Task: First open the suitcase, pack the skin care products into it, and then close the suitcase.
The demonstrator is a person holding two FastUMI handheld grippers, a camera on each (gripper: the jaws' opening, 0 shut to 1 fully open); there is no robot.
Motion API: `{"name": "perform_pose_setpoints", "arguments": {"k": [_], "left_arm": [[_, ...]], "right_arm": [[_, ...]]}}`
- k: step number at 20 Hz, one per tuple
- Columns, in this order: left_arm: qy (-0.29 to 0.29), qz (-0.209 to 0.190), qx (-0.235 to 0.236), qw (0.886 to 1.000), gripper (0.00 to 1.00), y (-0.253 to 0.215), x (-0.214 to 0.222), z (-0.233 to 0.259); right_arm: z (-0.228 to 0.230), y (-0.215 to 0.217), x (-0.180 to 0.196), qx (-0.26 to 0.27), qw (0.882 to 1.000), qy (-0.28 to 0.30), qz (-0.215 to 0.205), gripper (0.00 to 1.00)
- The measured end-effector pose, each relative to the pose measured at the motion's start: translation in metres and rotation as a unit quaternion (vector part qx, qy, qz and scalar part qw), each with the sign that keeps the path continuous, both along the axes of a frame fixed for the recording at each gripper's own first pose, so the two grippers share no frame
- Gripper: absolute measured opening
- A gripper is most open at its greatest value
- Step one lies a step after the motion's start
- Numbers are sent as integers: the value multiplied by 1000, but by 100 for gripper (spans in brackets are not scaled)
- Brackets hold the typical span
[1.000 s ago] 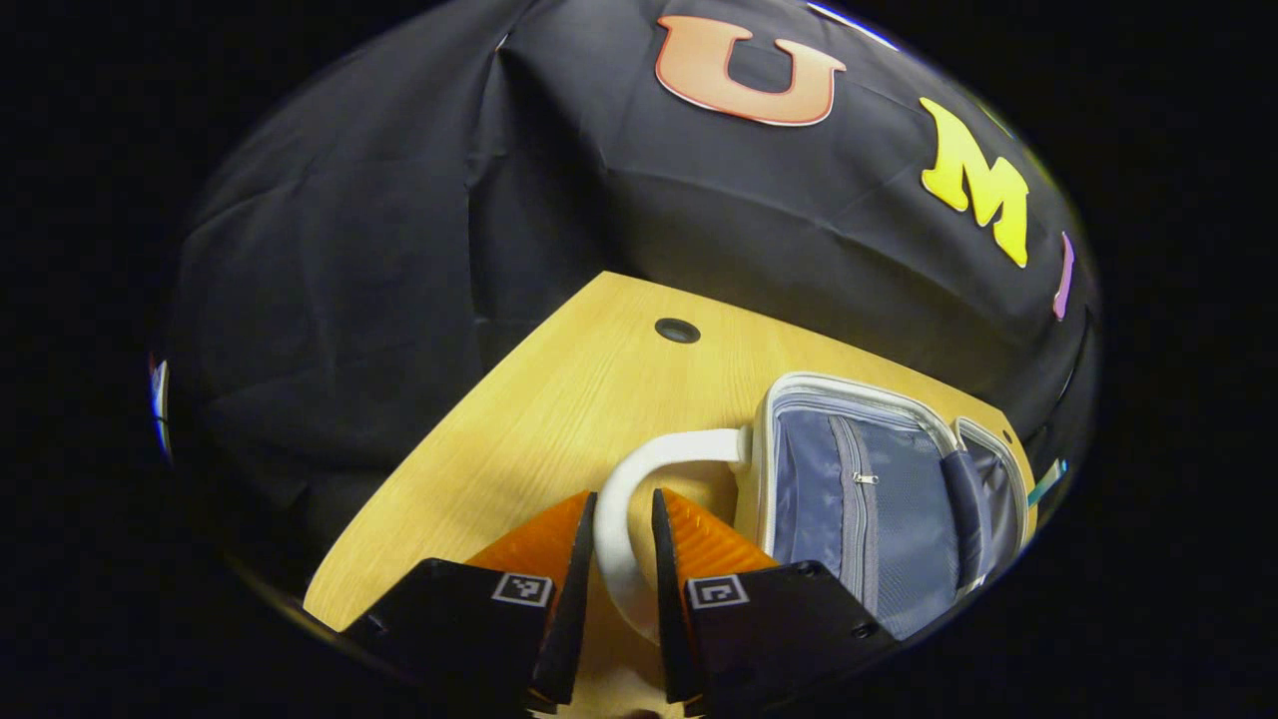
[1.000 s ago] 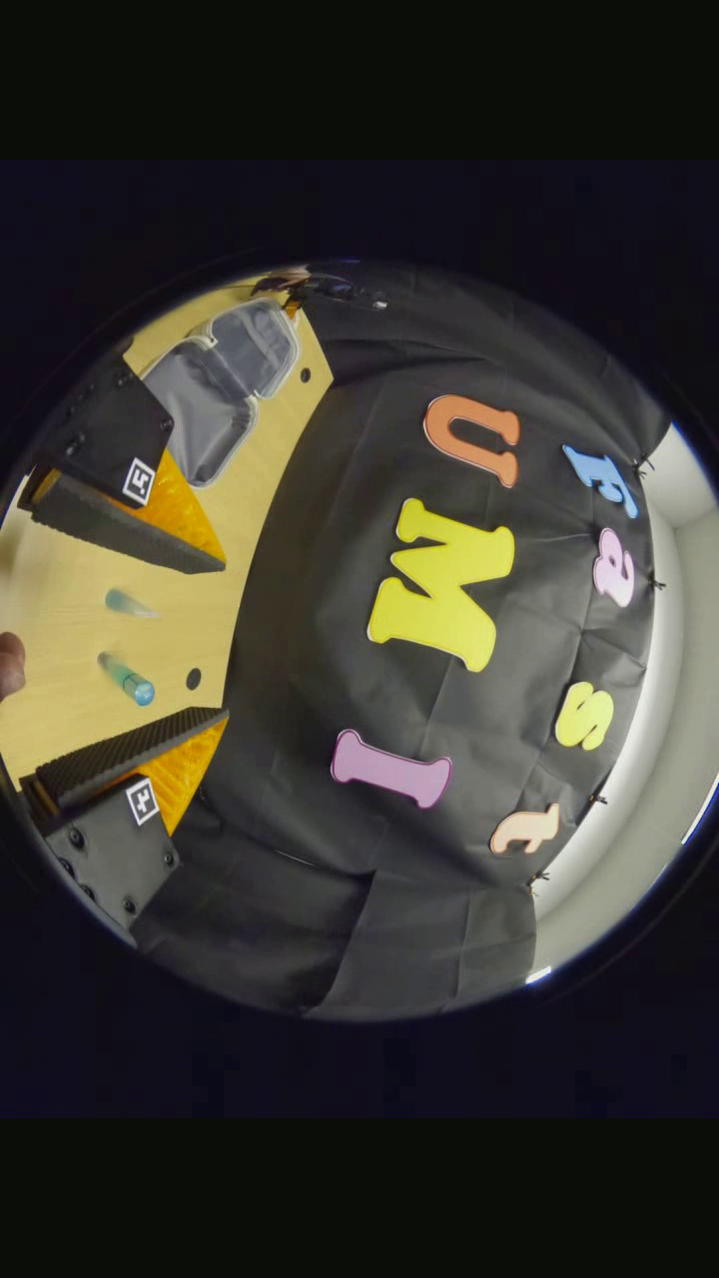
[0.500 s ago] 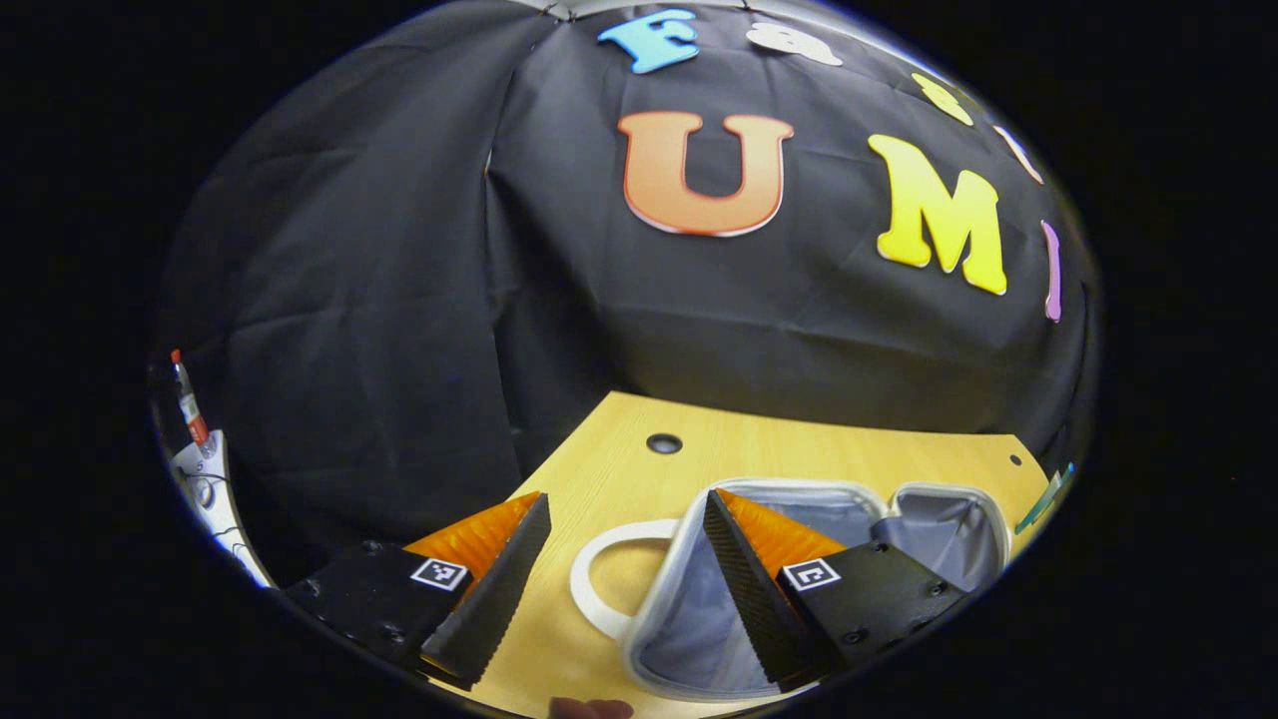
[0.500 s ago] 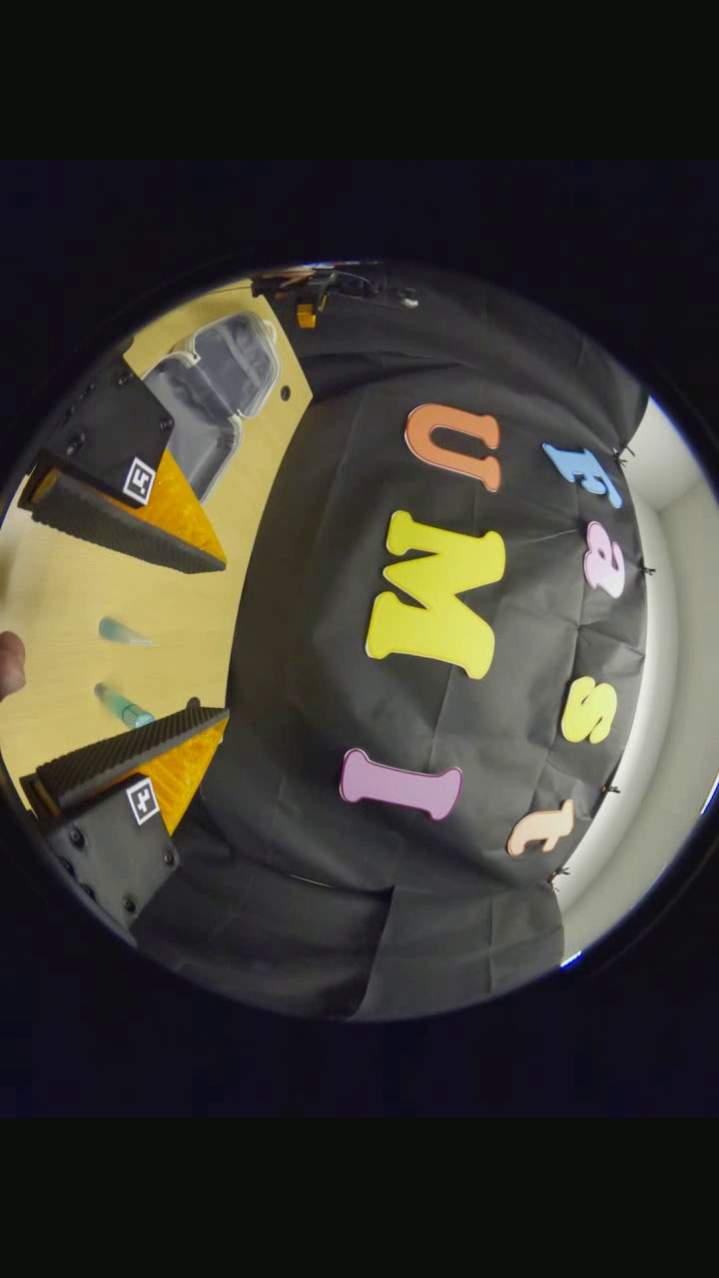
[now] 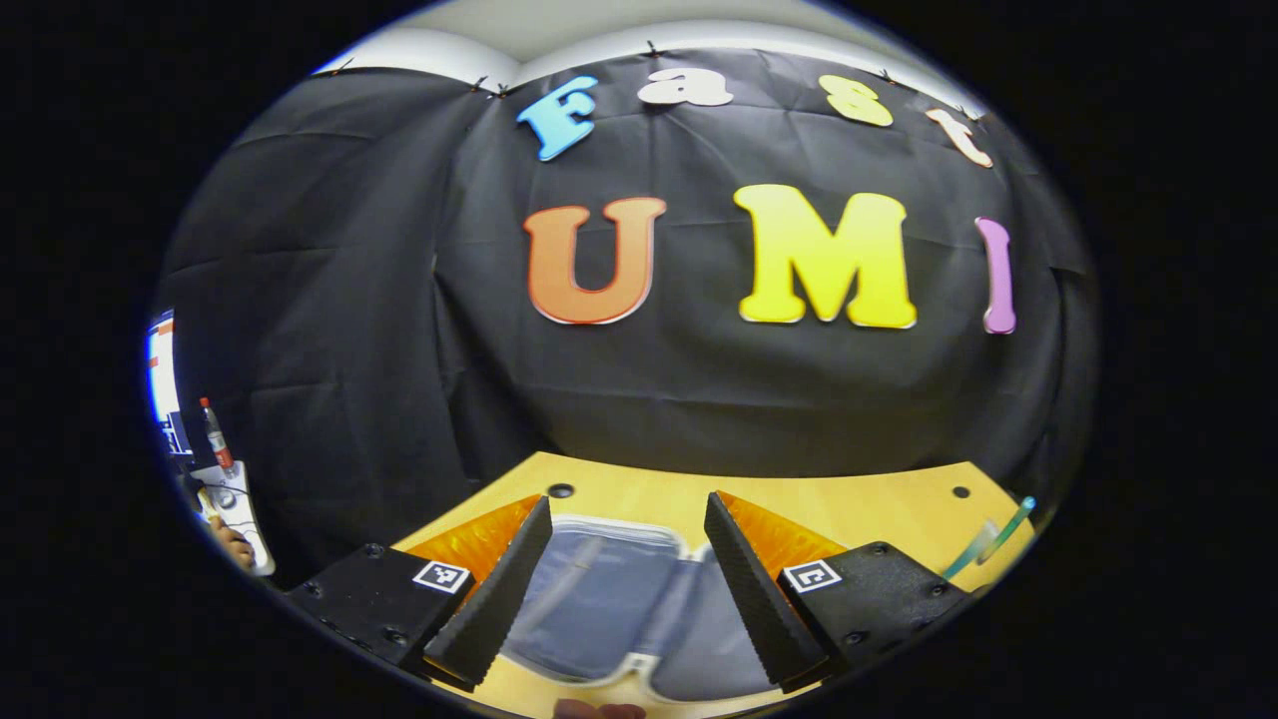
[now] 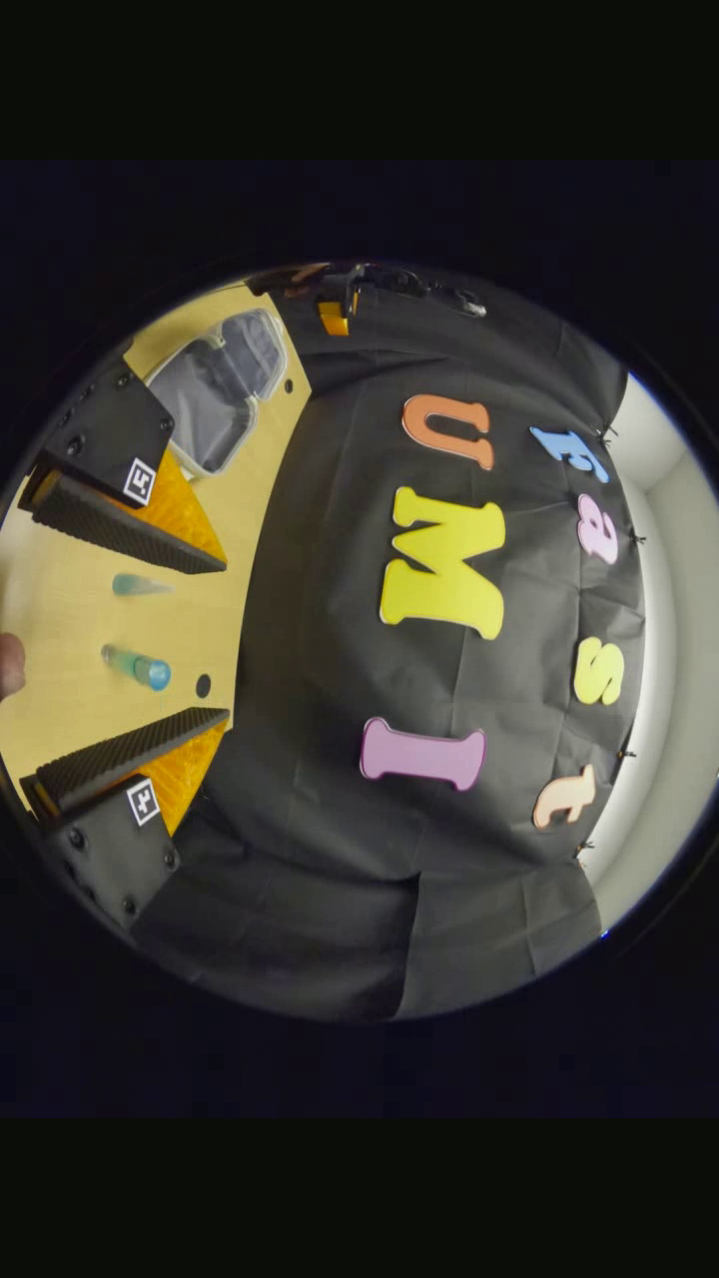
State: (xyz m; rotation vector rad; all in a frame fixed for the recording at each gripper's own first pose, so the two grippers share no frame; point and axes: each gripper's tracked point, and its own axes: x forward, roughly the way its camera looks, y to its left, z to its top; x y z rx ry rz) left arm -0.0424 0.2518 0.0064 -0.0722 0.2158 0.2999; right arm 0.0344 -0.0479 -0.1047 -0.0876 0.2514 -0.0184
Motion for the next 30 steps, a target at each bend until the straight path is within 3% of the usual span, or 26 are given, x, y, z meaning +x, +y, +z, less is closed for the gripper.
{"name": "perform_pose_setpoints", "arguments": {"k": [7, 15, 18, 24, 30], "left_arm": [[5, -110, -29, 993, 98, -188, 23, -16], [65, -206, -37, 976, 98, -329, 37, -82], [107, -221, -50, 968, 98, -356, 45, -125], [150, -212, -56, 964, 98, -367, 78, -191], [166, -224, -46, 959, 89, -370, 102, -216]], "right_arm": [[-29, -66, -5, 6, 1000, 25, -9, 80], [-59, -137, -19, -3, 997, 67, -30, 81], [-64, -160, -24, -13, 996, 77, -39, 80], [-82, -189, -33, -26, 992, 108, -52, 81], [-105, -176, -24, -15, 991, 132, -31, 80]]}}
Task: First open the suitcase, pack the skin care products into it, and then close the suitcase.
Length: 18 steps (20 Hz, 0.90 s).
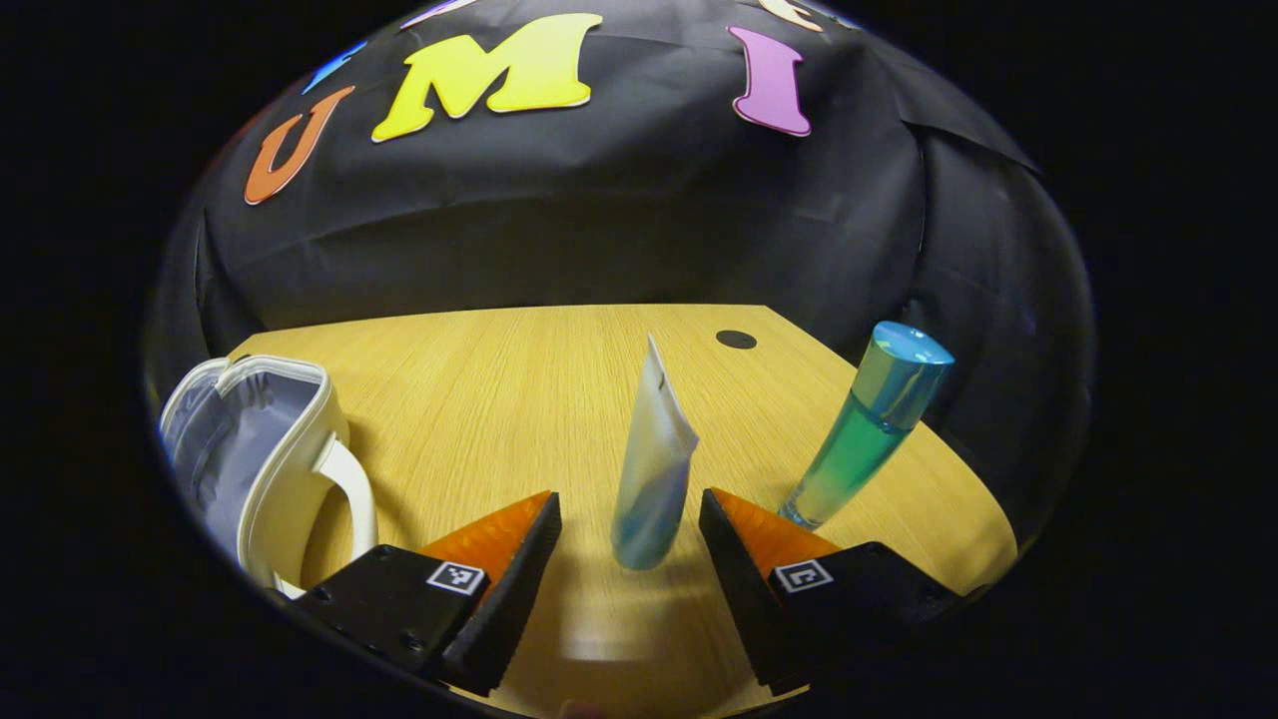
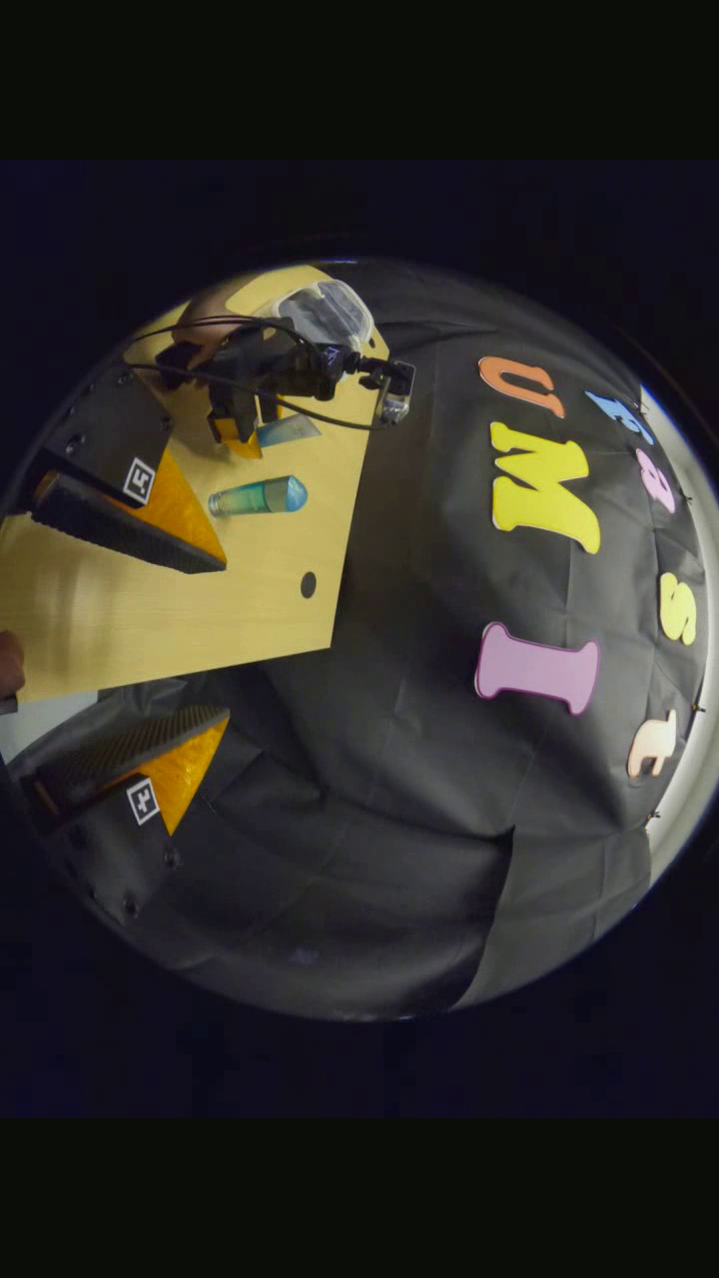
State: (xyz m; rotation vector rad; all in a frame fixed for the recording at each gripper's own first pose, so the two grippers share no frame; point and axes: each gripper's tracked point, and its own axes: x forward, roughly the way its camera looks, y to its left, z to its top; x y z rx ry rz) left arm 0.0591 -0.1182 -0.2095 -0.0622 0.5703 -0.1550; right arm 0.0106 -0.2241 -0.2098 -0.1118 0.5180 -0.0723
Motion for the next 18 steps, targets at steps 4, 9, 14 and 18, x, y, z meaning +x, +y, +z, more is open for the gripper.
{"name": "perform_pose_setpoints", "arguments": {"k": [4, 9, 14, 18], "left_arm": [[3, -12, -2, 1000, 59, -4, 2, -3], [6, -36, 2, 999, 40, -3, 3, -2], [-3, -53, -11, 999, 36, 0, -6, 23], [-2, -47, -25, 999, 36, 9, -18, 44]], "right_arm": [[-28, 30, 29, 33, 999, 9, 26, 81], [-84, 81, 55, 85, 991, 52, 85, 80], [-126, 118, 78, 126, 982, 90, 109, 81], [-146, 132, 97, 149, 977, 112, 108, 80]]}}
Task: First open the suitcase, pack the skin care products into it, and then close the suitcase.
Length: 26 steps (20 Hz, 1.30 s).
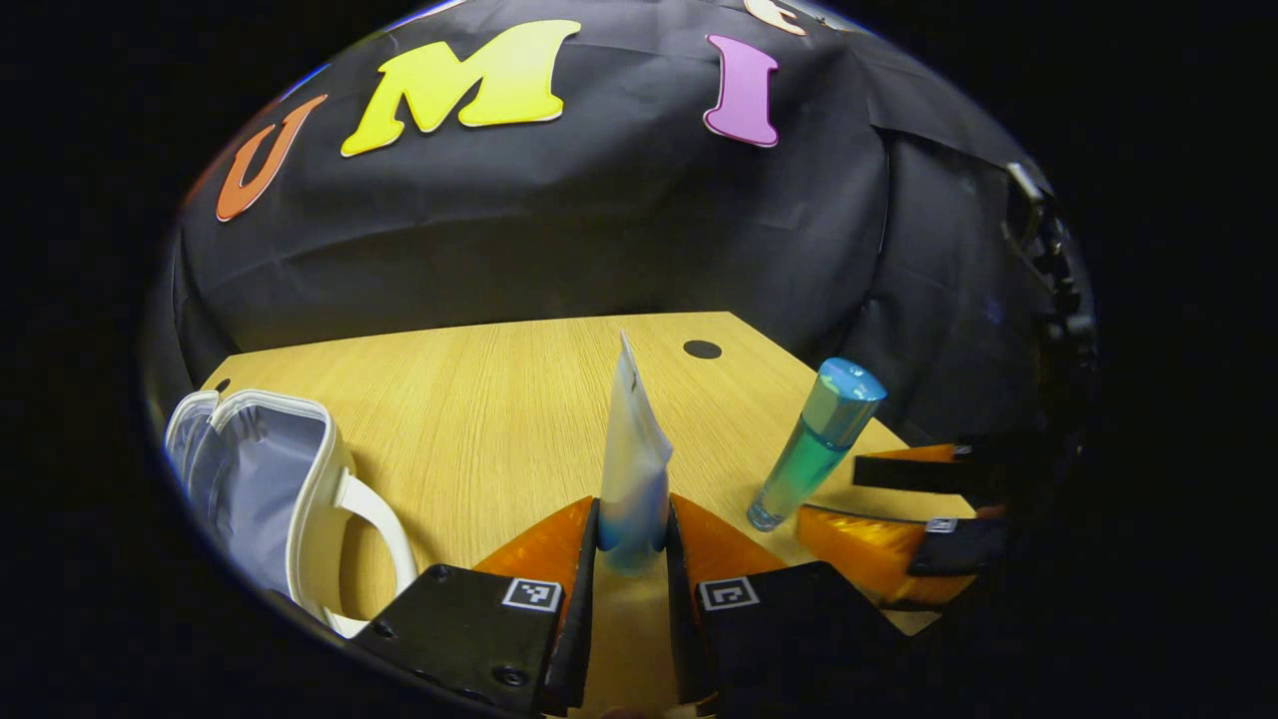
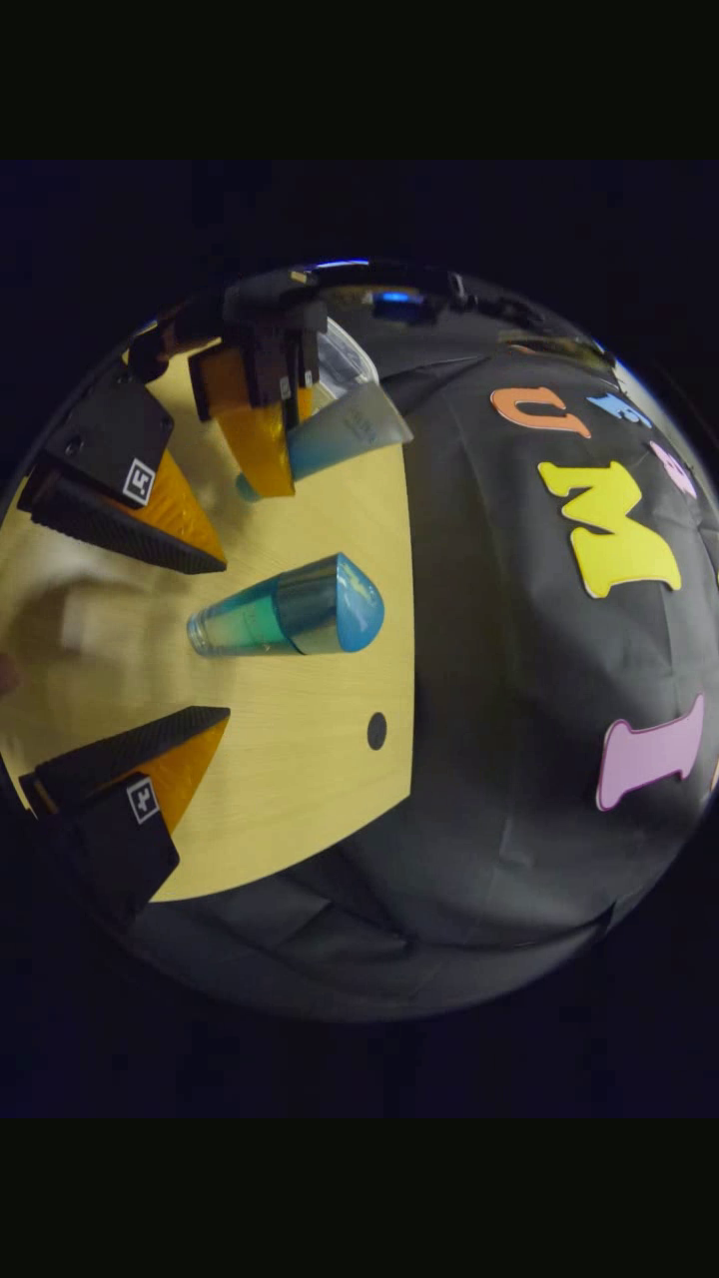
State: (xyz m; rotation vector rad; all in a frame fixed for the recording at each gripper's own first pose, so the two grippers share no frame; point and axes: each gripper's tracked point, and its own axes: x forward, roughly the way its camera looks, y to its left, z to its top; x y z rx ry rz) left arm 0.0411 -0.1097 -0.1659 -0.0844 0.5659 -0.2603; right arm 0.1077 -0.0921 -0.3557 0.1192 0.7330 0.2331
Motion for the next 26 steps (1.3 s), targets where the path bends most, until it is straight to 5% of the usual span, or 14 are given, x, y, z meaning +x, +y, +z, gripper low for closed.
{"name": "perform_pose_setpoints", "arguments": {"k": [11, 18, 22, 26], "left_arm": [[-8, 50, -23, 998, 35, 49, -25, 54], [-9, 96, 15, 995, 35, 121, -40, 76], [26, 162, 85, 983, 35, 197, -51, 62], [105, 240, 160, 952, 35, 270, -74, 26]], "right_arm": [[-23, 19, 30, -17, 1000, 16, -14, 51], [-15, 20, 31, -31, 999, 29, -28, 37], [23, 26, -2, -10, 999, 37, 11, 33], [64, 21, -35, 4, 999, 36, 14, 35]]}}
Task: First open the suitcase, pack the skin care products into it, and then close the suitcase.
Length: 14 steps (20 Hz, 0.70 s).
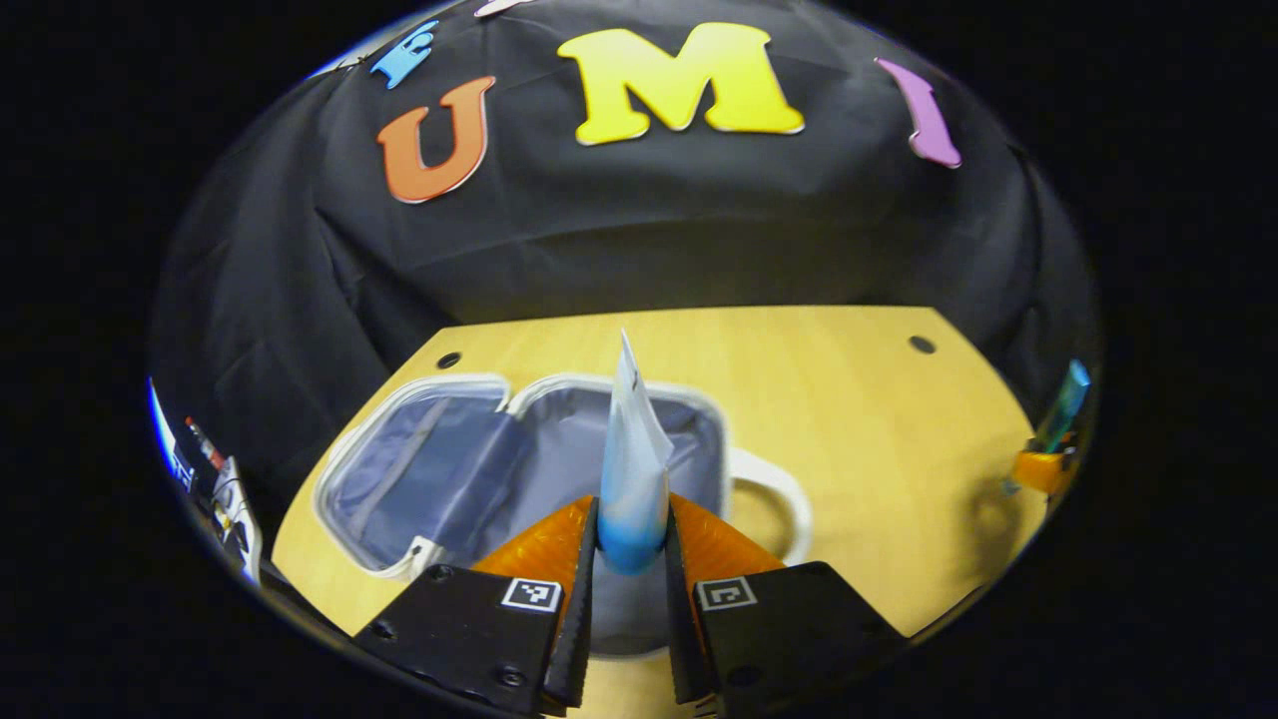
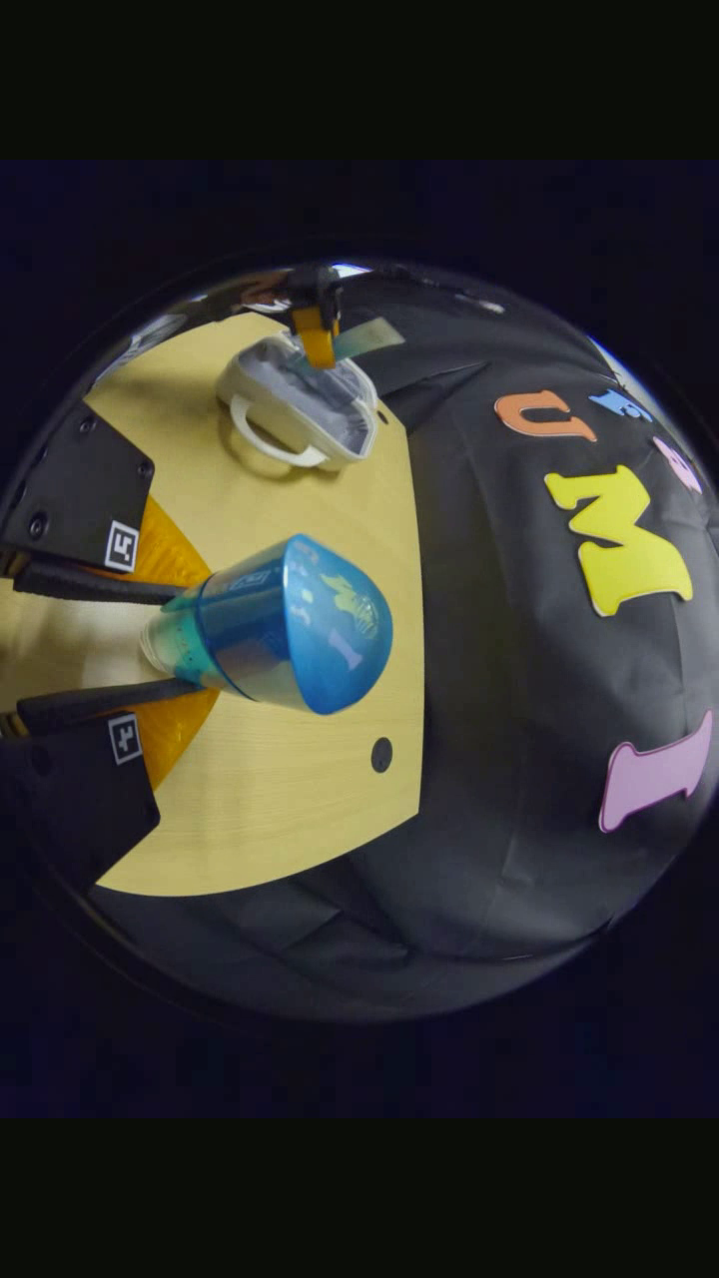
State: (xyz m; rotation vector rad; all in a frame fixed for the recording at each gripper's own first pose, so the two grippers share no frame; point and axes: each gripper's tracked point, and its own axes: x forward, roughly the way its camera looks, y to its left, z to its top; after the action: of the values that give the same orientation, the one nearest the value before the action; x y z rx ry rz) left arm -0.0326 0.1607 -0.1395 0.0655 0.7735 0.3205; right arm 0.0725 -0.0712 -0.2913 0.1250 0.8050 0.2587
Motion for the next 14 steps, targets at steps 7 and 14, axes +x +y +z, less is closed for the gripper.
{"name": "perform_pose_setpoints", "arguments": {"k": [7, 14], "left_arm": [[154, 58, 93, 982, 35, 62, -17, -56], [292, 109, 136, 940, 34, 92, -42, -86]], "right_arm": [[45, 4, -31, -1, 1000, -16, 11, 35], [59, 3, -45, -13, 999, -32, 18, 35]]}}
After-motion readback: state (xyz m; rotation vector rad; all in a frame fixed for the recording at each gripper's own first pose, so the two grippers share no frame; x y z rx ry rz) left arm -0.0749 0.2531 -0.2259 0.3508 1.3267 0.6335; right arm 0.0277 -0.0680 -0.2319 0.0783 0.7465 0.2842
